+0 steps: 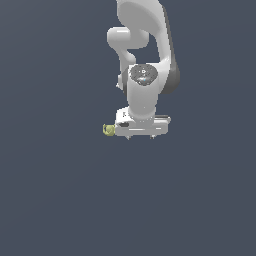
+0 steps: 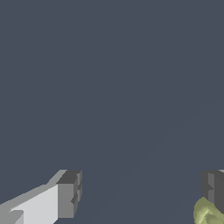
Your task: Pick up the object and move it to a goal position.
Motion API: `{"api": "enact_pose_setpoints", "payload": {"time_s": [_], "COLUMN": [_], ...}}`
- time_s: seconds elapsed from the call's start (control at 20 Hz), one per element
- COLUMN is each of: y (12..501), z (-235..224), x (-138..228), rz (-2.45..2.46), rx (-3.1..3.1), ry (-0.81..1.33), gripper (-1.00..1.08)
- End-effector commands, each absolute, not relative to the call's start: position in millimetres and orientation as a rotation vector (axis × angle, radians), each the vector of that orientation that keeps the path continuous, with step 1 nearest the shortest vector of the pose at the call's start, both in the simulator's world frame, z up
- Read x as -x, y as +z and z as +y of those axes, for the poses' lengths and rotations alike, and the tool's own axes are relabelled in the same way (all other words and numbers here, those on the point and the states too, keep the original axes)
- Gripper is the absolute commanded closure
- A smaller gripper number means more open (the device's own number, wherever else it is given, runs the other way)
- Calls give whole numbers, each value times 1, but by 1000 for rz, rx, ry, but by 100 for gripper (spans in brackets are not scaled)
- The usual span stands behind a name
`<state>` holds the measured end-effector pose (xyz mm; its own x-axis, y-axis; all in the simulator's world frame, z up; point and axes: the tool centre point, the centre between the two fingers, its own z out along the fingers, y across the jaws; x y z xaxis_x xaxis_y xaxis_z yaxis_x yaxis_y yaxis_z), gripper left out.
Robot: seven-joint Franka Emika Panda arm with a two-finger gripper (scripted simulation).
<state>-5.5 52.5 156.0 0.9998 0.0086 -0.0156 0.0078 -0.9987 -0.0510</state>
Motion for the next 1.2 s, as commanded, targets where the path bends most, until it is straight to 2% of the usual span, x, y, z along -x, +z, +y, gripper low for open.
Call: {"api": "enact_pose_setpoints", "payload": {"time_s": [0.0,0.5,1.15], "y": [156,178,157], "z": [53,20,-7], "x": [6,-9,16], "rz": [-13,101,149], "rx": [3091,3089,3100], "ry": [24,-54,-41], "gripper": [-92,-92,-92]}}
